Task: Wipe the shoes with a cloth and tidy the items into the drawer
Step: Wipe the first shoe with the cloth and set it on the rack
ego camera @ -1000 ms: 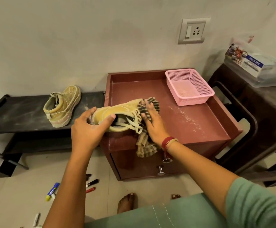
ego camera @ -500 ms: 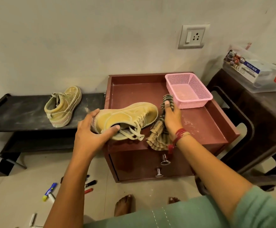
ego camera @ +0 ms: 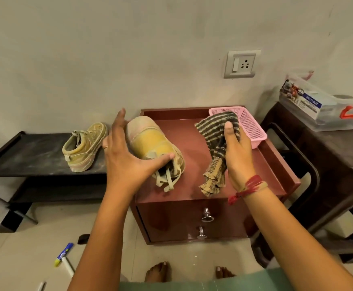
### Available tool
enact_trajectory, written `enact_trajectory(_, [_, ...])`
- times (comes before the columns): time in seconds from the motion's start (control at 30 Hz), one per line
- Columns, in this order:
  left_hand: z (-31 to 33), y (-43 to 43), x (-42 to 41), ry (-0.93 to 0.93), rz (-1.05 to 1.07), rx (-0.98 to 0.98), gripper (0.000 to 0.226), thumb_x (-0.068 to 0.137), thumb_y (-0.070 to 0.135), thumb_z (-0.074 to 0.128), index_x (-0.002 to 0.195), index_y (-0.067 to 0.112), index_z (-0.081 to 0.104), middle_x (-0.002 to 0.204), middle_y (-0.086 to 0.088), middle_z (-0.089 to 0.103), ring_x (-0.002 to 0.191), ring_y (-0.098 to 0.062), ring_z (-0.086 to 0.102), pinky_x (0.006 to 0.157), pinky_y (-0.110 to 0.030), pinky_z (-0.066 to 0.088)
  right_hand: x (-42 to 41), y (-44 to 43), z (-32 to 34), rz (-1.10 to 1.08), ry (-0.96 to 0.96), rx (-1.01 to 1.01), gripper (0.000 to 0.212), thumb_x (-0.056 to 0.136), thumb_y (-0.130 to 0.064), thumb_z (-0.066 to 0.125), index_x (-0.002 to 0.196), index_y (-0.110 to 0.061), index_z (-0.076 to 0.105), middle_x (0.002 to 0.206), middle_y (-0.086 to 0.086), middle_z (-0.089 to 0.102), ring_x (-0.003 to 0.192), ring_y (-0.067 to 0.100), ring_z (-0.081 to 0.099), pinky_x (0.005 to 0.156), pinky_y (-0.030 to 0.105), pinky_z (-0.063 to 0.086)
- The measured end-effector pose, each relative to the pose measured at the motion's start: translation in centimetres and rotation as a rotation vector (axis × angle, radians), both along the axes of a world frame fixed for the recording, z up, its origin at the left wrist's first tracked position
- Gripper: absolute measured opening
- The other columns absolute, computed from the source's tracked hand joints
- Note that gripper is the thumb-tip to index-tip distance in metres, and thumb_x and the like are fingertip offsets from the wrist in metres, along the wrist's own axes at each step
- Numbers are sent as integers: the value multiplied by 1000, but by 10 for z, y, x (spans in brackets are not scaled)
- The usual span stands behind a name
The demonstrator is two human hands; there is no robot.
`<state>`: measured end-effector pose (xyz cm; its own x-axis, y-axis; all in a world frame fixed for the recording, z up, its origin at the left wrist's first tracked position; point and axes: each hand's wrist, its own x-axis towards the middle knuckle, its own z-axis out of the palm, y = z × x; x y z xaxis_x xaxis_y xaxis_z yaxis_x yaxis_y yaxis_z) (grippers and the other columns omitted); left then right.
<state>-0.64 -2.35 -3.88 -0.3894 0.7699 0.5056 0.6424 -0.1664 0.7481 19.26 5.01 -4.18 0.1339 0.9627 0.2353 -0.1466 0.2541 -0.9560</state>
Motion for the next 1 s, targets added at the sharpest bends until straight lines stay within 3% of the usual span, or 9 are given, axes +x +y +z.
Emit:
enact_trajectory(0.17, [6,4,22,137,-58,20,116,43,71,75,139,19,37,133,3,38,126,-16,41,98,-50,46,-1,-15,26,84,-224,234,14,97,-26,43,105,-29,55,99,-17,61,95,-7,57,88,16,46])
enact_trajectory(0.23, [5,4,29,182,-81,31,115,45,73,74,139,19,38,133,1,41,125,-17,43,96,-52,46,-5,-19,32,107,-305,323,15,98,-23,43,107,-28,54,98,-19,60,93,-9,56,83,13,44])
enact_trajectory(0.37, [2,5,38,250,-119,63,108,51,74,70,141,26,35,135,-2,44,126,-18,42,101,-59,38,-20,-23,32,185,-467,425,31,95,-27,46,121,-14,57,118,1,62,114,8,54,96,26,43])
enact_trajectory(0.47, [-1,6,40,280,-90,75,97,55,62,65,139,20,38,133,-1,51,125,-14,43,107,-65,27,-26,-25,21,357,-675,544,42,93,-32,48,130,-13,52,142,3,45,139,22,30,115,33,24])
enact_trajectory(0.53, [-2,5,39,309,-67,57,107,52,70,65,140,16,38,136,-1,50,127,-13,43,112,-64,15,-24,-20,18,409,-643,492,43,93,-31,49,132,-13,49,145,1,42,141,18,26,116,31,22])
enact_trajectory(0.63, [-3,5,37,326,-44,30,122,46,90,54,141,16,38,138,-2,50,130,-19,45,113,-61,7,-21,-15,23,346,-454,320,45,91,-28,50,133,-11,50,139,5,50,131,11,41,109,28,33])
enact_trajectory(0.77, [-5,2,32,323,-28,20,120,44,90,54,140,19,42,138,-2,50,136,-23,38,111,-67,8,-24,-22,21,457,-610,432,41,92,-24,51,132,-14,49,140,5,49,139,9,27,114,25,24])
enact_trajectory(0.9, [-4,-1,28,294,-14,34,120,43,92,52,140,21,42,138,10,43,142,-20,26,110,-69,4,-26,-14,23,383,-449,313,47,89,-36,51,127,-10,55,131,8,57,127,11,47,104,28,37])
enact_trajectory(1.0, [-5,-2,26,278,-23,36,117,46,90,53,140,22,41,139,10,44,144,-21,21,110,-69,1,-27,-20,18,475,-567,399,41,92,-25,52,130,-13,51,138,8,50,136,9,35,112,30,30])
